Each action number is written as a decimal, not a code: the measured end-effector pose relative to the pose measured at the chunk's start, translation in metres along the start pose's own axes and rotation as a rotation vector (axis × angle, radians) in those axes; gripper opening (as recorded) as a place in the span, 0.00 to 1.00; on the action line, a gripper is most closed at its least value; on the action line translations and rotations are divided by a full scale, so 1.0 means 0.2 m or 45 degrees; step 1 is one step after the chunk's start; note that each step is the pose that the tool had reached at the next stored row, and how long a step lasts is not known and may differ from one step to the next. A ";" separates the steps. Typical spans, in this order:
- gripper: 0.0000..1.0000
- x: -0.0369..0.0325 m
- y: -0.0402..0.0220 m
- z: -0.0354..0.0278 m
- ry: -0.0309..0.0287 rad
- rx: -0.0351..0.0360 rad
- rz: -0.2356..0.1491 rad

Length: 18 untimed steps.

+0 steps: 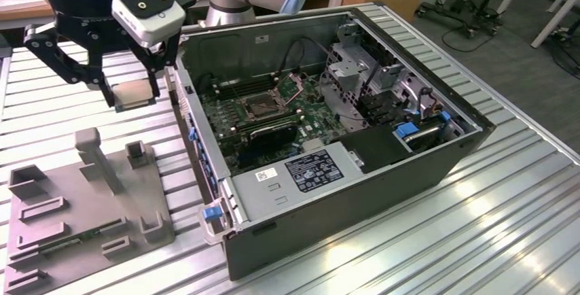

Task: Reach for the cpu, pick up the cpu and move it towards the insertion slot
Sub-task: 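Pick up the cpu and move it towards the insertion slot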

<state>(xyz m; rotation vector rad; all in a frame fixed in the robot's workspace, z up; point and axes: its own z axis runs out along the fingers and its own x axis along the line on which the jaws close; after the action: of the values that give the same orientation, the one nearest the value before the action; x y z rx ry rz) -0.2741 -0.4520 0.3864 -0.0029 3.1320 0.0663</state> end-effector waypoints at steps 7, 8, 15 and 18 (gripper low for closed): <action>0.55 -0.015 0.000 0.000 0.0001 0.0002 0.000; 0.55 -0.016 0.000 0.000 0.0001 0.0001 0.000; 0.55 -0.029 0.000 0.000 0.0000 0.0001 0.000; 0.55 -0.030 0.000 0.000 0.0000 0.0001 0.000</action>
<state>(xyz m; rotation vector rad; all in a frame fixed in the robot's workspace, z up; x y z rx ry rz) -0.2681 -0.4520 0.3864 -0.0029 3.1320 0.0662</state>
